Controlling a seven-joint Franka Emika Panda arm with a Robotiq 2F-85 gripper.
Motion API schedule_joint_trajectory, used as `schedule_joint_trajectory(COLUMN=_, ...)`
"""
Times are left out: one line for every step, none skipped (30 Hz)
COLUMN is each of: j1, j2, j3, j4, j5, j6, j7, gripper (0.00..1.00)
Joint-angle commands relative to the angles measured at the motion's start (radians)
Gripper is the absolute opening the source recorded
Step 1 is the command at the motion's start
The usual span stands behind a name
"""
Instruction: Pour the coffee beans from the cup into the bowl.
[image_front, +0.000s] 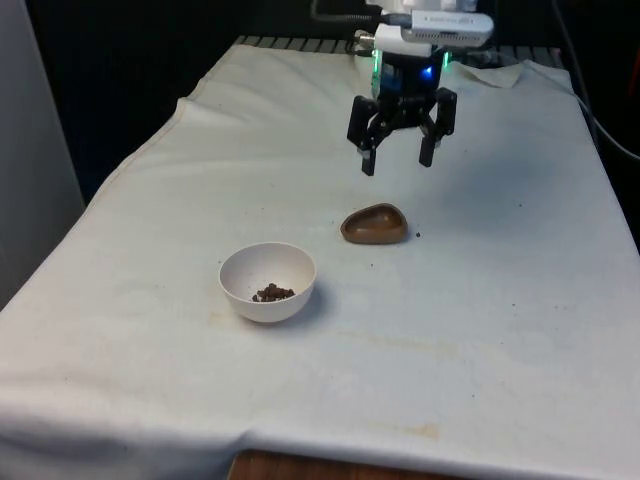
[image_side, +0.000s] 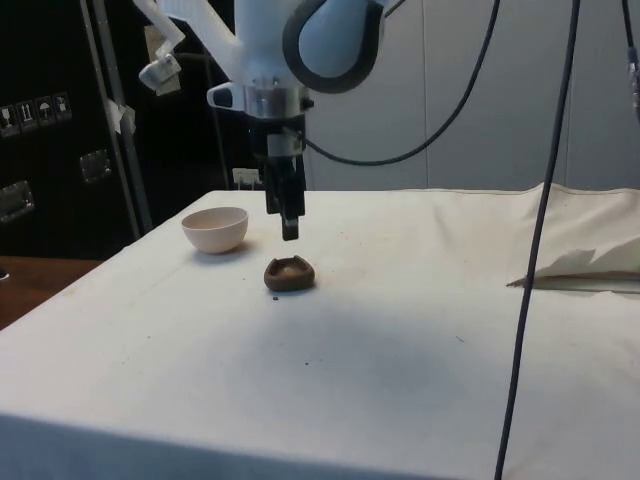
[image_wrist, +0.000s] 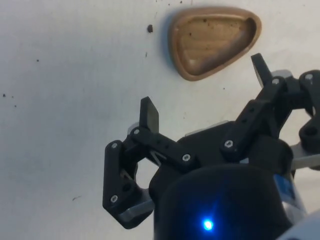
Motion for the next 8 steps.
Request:
schedule_joint_trajectory(j1=0.0, j2=-0.007, j3=0.0, j4=0.0, j5=0.0, j6=-0.007, j7=0.0, gripper=1.0)
schedule_joint_trajectory(j1=0.0, j2=-0.029, j3=0.0, j4=-0.006, j5=-0.001, j6=-0.019, j7=-0.001, gripper=1.0)
schedule_joint_trajectory(j1=0.0, j2=-0.034, j3=0.0, j4=-0.006, j5=-0.001, j6=-0.023, j7=-0.001, gripper=1.0)
schedule_joint_trajectory(j1=0.0, j2=-0.041, j3=0.0, j4=-0.006, j5=-0.001, j6=-0.027, j7=-0.001, gripper=1.0)
schedule_joint_trajectory(j1=0.0, j2=-0.047, j3=0.0, j4=-0.006, j5=-0.001, j6=-0.032, j7=-0.001, gripper=1.0)
schedule_joint_trajectory(j1=0.0, j2=-0.052, j3=0.0, j4=-0.007, j5=-0.001, j6=-0.036, j7=-0.001, gripper=1.0)
schedule_joint_trajectory(j1=0.0, j2=-0.061, j3=0.001, j4=-0.007, j5=0.0, j6=-0.041, j7=-0.002, gripper=1.0)
schedule_joint_trajectory(j1=0.0, j2=-0.05, j3=0.001, j4=-0.002, j5=0.0, j6=-0.037, j7=-0.001, gripper=1.0)
